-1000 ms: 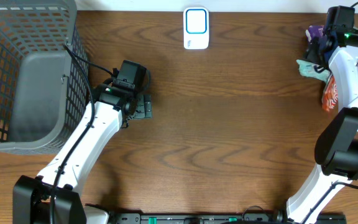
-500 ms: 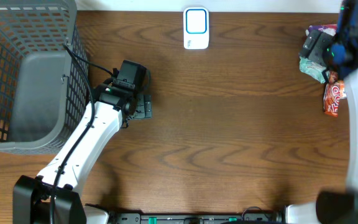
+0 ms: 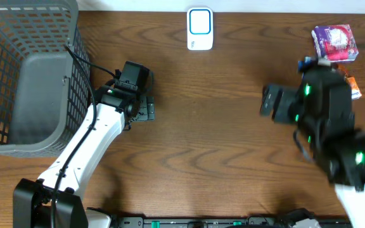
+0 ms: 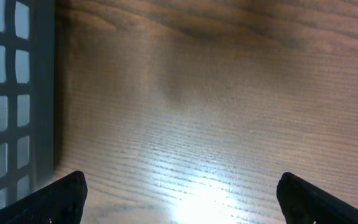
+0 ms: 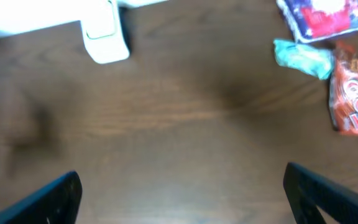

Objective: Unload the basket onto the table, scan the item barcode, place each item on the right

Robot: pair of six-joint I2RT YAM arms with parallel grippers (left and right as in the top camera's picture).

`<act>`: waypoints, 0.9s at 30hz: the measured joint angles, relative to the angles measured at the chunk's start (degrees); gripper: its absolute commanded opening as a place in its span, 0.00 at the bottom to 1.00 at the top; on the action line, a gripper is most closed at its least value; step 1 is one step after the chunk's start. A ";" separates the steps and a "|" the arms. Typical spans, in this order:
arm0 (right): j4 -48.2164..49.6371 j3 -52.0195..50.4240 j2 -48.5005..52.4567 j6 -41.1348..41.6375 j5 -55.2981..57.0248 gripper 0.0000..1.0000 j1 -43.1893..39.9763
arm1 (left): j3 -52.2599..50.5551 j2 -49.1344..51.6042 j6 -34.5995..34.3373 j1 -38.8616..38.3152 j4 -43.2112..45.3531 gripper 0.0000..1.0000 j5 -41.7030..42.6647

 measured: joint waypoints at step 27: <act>4.26 -16.57 -8.55 1.03 2.38 0.99 1.97 | 0.00 0.00 0.00 0.00 -0.04 0.98 0.02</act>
